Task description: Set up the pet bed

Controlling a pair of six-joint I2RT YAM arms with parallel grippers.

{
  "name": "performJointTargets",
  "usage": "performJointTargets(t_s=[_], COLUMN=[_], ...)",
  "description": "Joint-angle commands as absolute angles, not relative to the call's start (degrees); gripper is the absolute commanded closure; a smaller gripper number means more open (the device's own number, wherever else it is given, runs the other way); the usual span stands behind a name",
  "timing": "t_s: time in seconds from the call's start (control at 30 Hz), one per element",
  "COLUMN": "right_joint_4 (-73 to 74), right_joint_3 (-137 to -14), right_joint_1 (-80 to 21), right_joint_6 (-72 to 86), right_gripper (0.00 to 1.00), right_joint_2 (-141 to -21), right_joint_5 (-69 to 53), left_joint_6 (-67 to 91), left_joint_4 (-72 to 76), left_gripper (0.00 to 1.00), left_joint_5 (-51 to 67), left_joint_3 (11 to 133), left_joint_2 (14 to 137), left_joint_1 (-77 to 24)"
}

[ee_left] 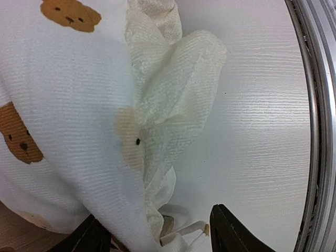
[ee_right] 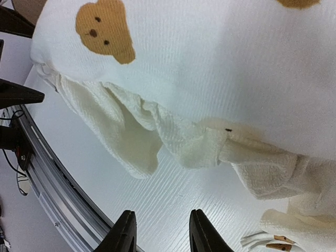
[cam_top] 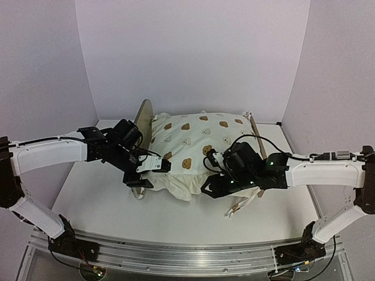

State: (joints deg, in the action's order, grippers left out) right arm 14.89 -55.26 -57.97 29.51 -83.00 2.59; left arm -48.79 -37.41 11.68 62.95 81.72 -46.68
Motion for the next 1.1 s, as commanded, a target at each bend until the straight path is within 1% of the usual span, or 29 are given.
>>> performJointTargets(t_s=[0.0, 0.1, 0.23, 0.5, 0.6, 0.63, 0.7, 0.8, 0.83, 0.93, 1.07], right_joint_4=[13.6, 13.0, 10.9, 8.2, 7.4, 7.1, 6.3, 3.0, 1.3, -5.3, -14.4], right_joint_3=[-54.9, -55.6, -54.9, -53.6, -53.8, -53.9, -54.1, -53.5, -53.0, -50.8, -50.3], right_joint_1=[-59.2, -59.7, -60.2, -60.5, -60.8, -60.9, -61.6, -64.0, -64.8, -66.9, -70.3], right_joint_6=[27.9, 27.0, 26.4, 26.6, 26.4, 26.0, 24.8, 21.0, 19.6, 17.4, 13.5], right_gripper=[0.66, 0.66, 0.66, 0.65, 0.65, 0.65, 0.65, 0.65, 0.64, 0.64, 0.63], right_joint_2=[-83.0, -84.0, -84.3, -83.8, -84.4, -84.7, -85.2, -85.4, -85.5, -86.3, -91.1], right_joint_5=[2.1, 1.7, 1.1, 0.5, 0.5, 0.2, -1.0, -0.2, 0.0, 3.8, 7.2], left_joint_6=[-45.9, -44.4, -41.8, -43.2, -43.2, -43.2, -43.1, -42.4, -41.9, -40.0, -36.2], left_joint_4=[-36.3, -36.6, -38.1, -37.7, -36.9, -37.1, -38.1, -39.7, -40.4, -42.9, -49.5], left_gripper=[0.35, 0.33, 0.32, 0.35, 0.44, 0.5, 0.69, 0.92, 0.98, 1.0, 1.0], left_joint_5=[7.0, 5.0, 6.3, 6.6, 6.7, 7.2, 8.2, 9.8, 10.1, 11.4, 15.4], left_joint_3=[65.7, 67.4, 68.6, 67.1, 67.1, 67.2, 67.8, 69.4, 70.4, 74.8, 87.6], left_joint_2=[86.8, 89.5, 92.6, 95.4, 95.8, 95.7, 95.6, 95.1, 95.0, 94.8, 96.3], left_joint_1=[-46.8, -46.5, -44.6, -44.3, -44.4, -44.4, -44.4, -44.5, -44.5, -44.7, -44.7])
